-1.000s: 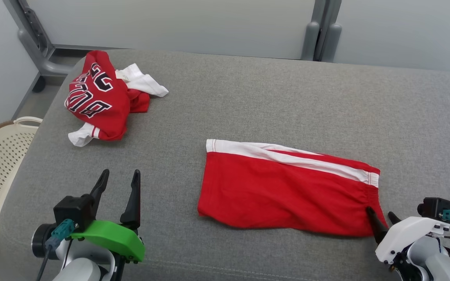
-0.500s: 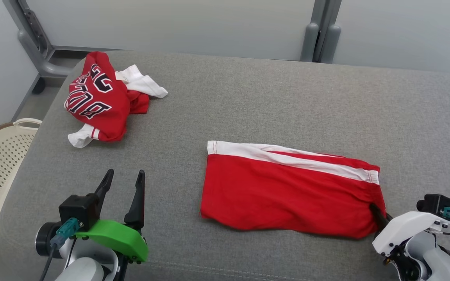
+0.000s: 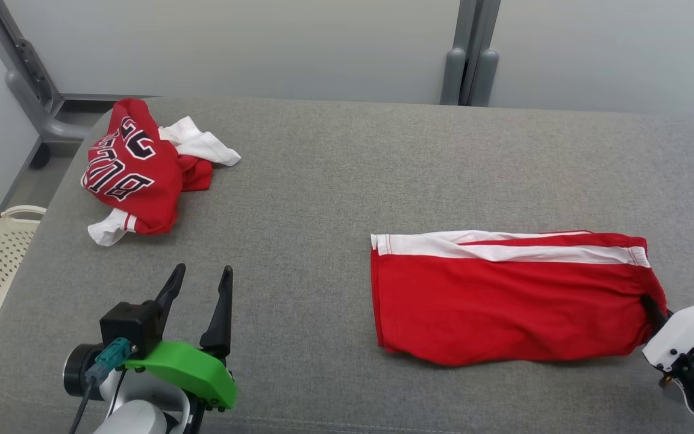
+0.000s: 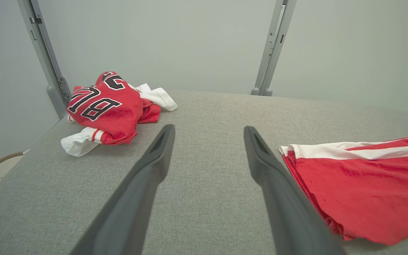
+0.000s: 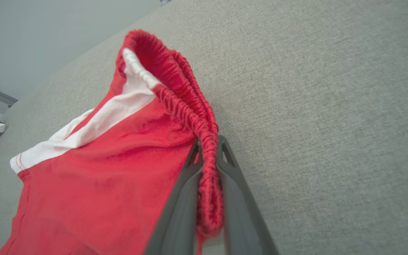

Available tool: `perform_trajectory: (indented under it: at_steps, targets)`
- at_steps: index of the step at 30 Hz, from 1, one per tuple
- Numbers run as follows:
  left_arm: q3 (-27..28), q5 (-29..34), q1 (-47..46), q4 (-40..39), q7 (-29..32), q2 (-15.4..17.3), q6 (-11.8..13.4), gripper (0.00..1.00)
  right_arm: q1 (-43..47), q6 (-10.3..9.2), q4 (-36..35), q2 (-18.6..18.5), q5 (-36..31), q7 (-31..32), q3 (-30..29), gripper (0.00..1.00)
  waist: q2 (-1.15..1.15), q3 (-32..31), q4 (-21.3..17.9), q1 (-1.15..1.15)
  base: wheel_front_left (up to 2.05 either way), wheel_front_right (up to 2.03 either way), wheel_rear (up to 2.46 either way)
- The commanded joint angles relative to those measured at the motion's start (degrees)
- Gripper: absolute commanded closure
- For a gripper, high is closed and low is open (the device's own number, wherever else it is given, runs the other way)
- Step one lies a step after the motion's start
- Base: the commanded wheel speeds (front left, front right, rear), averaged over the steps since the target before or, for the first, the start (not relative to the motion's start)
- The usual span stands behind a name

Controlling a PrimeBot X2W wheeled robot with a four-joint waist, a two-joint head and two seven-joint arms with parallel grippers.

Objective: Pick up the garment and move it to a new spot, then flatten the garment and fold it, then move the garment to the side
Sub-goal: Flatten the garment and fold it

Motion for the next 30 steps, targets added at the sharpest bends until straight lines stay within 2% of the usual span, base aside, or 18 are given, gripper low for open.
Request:
perform_trajectory:
  at_steps: [1,7,17,24,30]
  targets:
    - [-0.13,0.0,0.32,-0.31,0.04,-0.24,0.21,0.0,-0.5,-0.02,0.14,-0.72,0.33,0.7,-0.19,1.0,0.0,-0.48,-0.51,0.0,0.0,0.0,0.0]
    - [-0.36,-0.6,1.1,0.01,-0.15,-0.57,0.05,0.0,-0.98,-0.02,-2.16,-0.7,0.57,3.61,0.53,1.0,0.0,-1.33,-1.6,0.0,0.0,0.0,0.0]
    - [-0.32,-1.41,1.36,0.51,-0.59,-1.19,-0.43,0.0,-0.88,-0.01,-12.48,1.03,-0.14,9.65,3.23,1.0,0.0,-2.7,-2.39,0.0,0.0,0.0,0.0]
    - [-0.51,-1.81,1.35,0.9,-0.98,-1.67,-0.81,0.0,0.04,-0.01,-19.81,3.64,-3.39,14.78,4.74,1.0,0.0,-3.64,-1.44,0.0,0.0,0.0,0.0]
    - [-1.04,-1.54,0.29,1.33,-1.13,-2.6,-1.07,0.0,-1.09,-0.01,-20.46,7.45,-8.74,18.92,5.85,1.0,0.0,-4.14,0.38,0.0,0.0,0.0,0.0]
